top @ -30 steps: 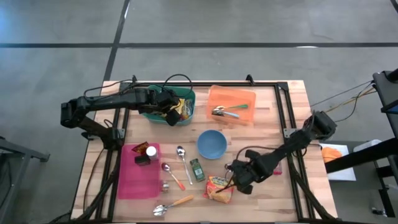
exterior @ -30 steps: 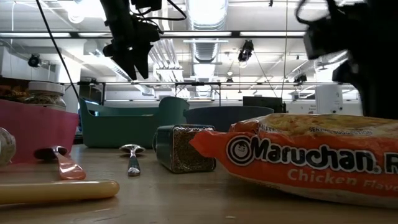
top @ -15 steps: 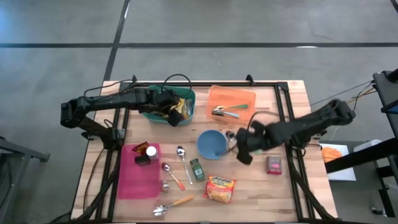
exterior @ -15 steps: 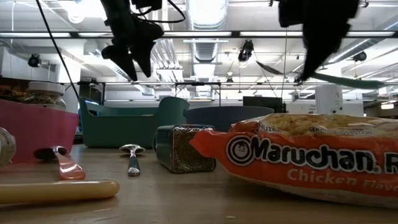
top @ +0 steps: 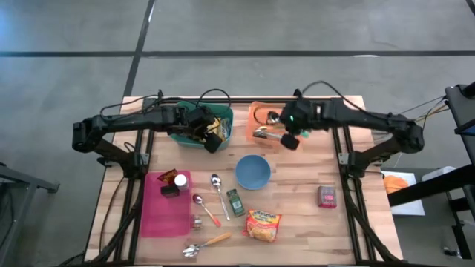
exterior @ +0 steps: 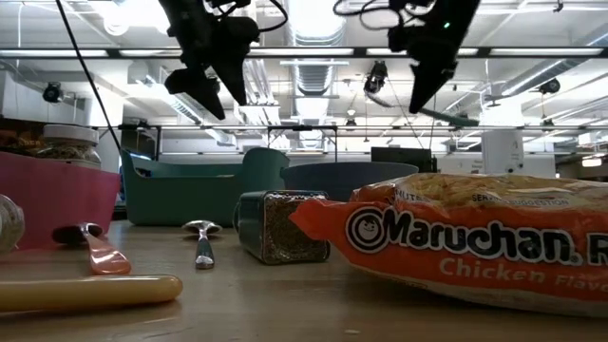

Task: Pick & Place Food Item
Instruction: Put the light green spoon into the orange bin

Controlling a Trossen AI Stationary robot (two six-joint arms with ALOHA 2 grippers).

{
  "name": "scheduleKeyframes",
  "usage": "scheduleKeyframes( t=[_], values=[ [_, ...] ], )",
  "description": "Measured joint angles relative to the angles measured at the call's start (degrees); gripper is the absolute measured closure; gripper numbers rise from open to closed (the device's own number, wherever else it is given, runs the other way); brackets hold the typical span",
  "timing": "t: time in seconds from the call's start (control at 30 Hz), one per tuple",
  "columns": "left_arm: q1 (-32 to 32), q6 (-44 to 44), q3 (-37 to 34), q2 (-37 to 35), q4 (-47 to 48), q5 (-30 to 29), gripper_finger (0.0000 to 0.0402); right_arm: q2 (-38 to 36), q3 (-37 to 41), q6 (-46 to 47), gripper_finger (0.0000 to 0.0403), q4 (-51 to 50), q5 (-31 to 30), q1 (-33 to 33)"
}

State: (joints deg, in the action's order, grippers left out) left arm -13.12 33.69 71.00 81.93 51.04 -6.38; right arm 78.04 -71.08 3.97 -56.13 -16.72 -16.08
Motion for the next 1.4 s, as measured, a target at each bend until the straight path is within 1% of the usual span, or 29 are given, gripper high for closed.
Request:
scheduleKeyframes(
  t=[0.1,0.27,0.33,0.4,0.47,0.57,0.7,0.8,0.87,1.17,1.4],
  values=[
    [0.5,0.1,0.0,0.0,0.0,0.4,0.0123,2.8,-1.7,-6.5,0.0374,2.0,4.2,-4.5],
    [0.7,3.0,0.1,0.0,0.2,0.5,0.0123,8.1,-3.3,-18.2,0.0374,3.5,9.6,-9.2],
    [0.7,3.7,0.3,0.0,0.1,0.4,0.0123,10.5,-3.6,-20.7,0.0374,3.5,10.9,-10.8],
    [0.7,3.7,0.4,-0.3,-0.1,0.4,0.0123,12.8,-3.6,-22.1,0.0374,3.8,13.7,-12.5],
    [0.7,3.7,0.4,-0.4,-0.3,0.4,0.0123,14.8,-3.6,-22.5,0.0374,3.8,15.9,-13.8],
    [0.7,2.9,0.4,-0.4,-0.3,0.4,0.0123,17.9,-3.6,-22.3,0.0374,4.0,16.8,-14.9],
    [0.7,2.6,0.4,-0.4,-0.3,0.4,0.0123,20.9,-3.6,-20.5,0.0374,4.1,17.7,-14.8],
    [0.7,2.6,0.4,-0.4,-0.4,0.4,0.0123,22.8,-3.6,-17.9,0.0374,4.0,20.8,-14.6],
    [0.7,2.5,0.4,-0.4,-0.4,0.4,0.0123,23.8,-3.6,-16.9,0.0374,4.0,21.6,-14.5],
    [0.7,2.2,0.4,-0.4,-0.5,0.4,0.0123,28.6,-3.6,-15.4,0.0374,5.2,21.7,-14.3],
    [0.7,2.2,0.4,-0.4,-0.5,0.4,0.0123,29.4,-3.5,-14.8,0.0374,6.9,21.5,-13.9]
  ],
)
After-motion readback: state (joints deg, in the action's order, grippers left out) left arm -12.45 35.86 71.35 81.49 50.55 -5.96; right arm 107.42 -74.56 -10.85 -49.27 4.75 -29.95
